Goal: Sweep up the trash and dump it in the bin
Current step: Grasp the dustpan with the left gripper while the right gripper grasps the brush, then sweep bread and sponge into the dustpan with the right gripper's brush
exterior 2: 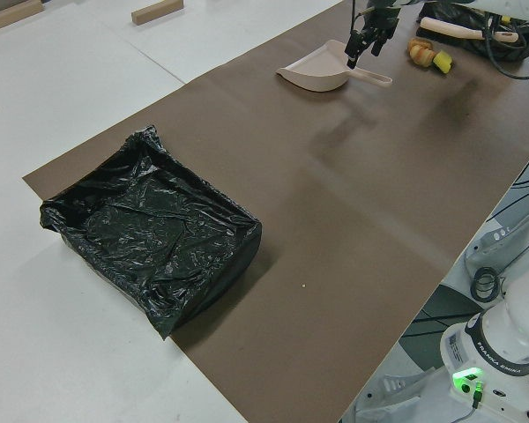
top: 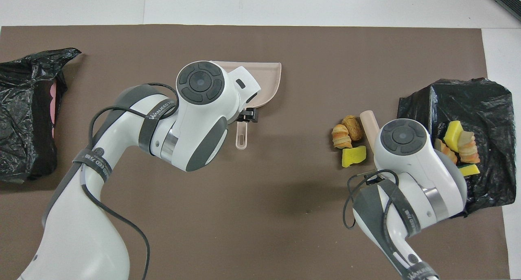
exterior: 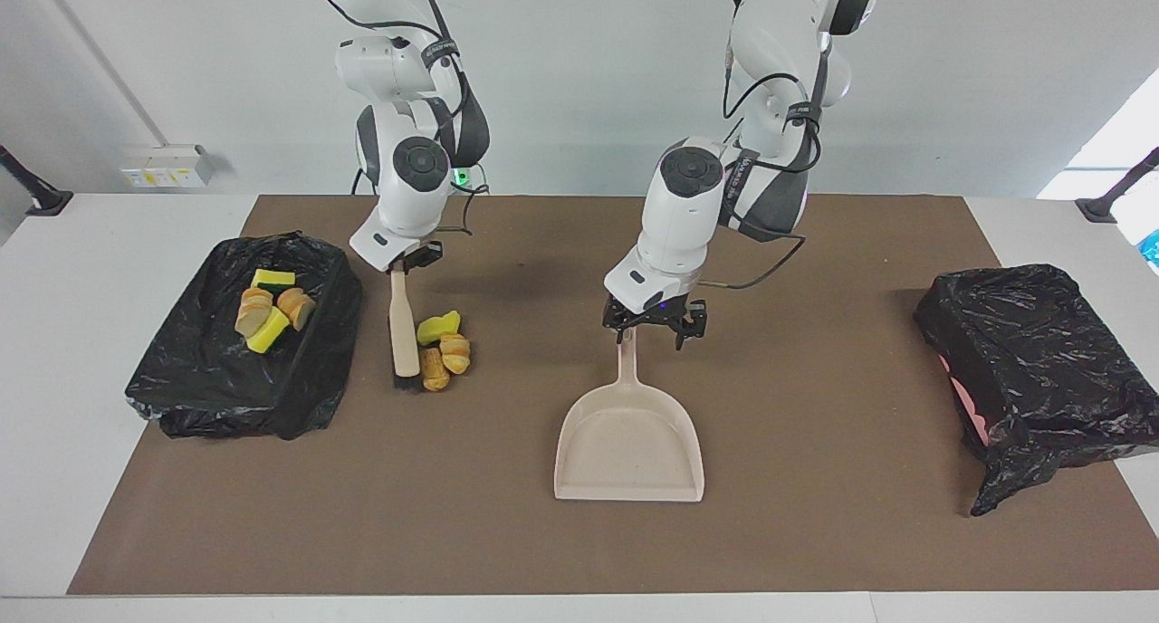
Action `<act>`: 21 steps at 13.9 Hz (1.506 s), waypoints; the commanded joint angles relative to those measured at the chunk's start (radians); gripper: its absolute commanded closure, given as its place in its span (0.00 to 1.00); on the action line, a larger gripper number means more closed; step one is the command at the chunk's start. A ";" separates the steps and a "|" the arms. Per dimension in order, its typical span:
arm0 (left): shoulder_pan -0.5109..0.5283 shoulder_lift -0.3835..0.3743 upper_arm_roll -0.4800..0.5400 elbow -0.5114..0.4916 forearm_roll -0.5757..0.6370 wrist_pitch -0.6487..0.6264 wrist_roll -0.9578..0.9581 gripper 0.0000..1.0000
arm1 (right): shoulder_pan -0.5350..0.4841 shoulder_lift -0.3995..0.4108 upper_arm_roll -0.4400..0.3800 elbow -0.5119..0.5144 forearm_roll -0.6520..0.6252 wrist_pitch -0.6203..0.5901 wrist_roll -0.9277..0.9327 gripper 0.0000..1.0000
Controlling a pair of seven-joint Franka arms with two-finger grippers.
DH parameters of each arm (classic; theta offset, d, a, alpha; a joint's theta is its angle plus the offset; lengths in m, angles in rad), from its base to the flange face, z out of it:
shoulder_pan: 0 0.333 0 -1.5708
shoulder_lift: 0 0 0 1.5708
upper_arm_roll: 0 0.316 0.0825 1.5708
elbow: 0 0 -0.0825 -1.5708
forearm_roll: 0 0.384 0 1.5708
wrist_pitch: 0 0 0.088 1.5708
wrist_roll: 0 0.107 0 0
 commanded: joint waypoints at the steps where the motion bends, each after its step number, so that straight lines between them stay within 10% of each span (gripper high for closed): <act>1: -0.045 0.036 0.016 0.010 0.030 0.019 -0.047 0.00 | -0.012 0.008 0.017 0.011 0.092 0.015 -0.014 1.00; 9: -0.058 0.087 0.015 0.001 0.069 0.061 -0.114 0.00 | 0.052 -0.030 0.011 0.126 0.196 -0.171 0.086 1.00; 11: -0.058 0.085 0.013 -0.002 0.059 0.050 -0.114 0.26 | 0.042 -0.066 0.007 0.122 0.188 -0.232 0.104 1.00; 13: -0.056 0.085 0.013 -0.009 0.059 0.039 -0.108 0.87 | 0.036 -0.098 0.008 0.079 0.165 -0.248 0.138 1.00; 14: -0.056 0.085 0.013 -0.012 0.058 0.038 -0.108 0.99 | 0.033 -0.119 0.008 0.044 0.162 -0.240 0.126 1.00; 21: -0.026 0.008 0.022 0.001 0.058 -0.045 -0.052 1.00 | -0.009 -0.170 0.014 -0.167 0.150 0.010 0.037 1.00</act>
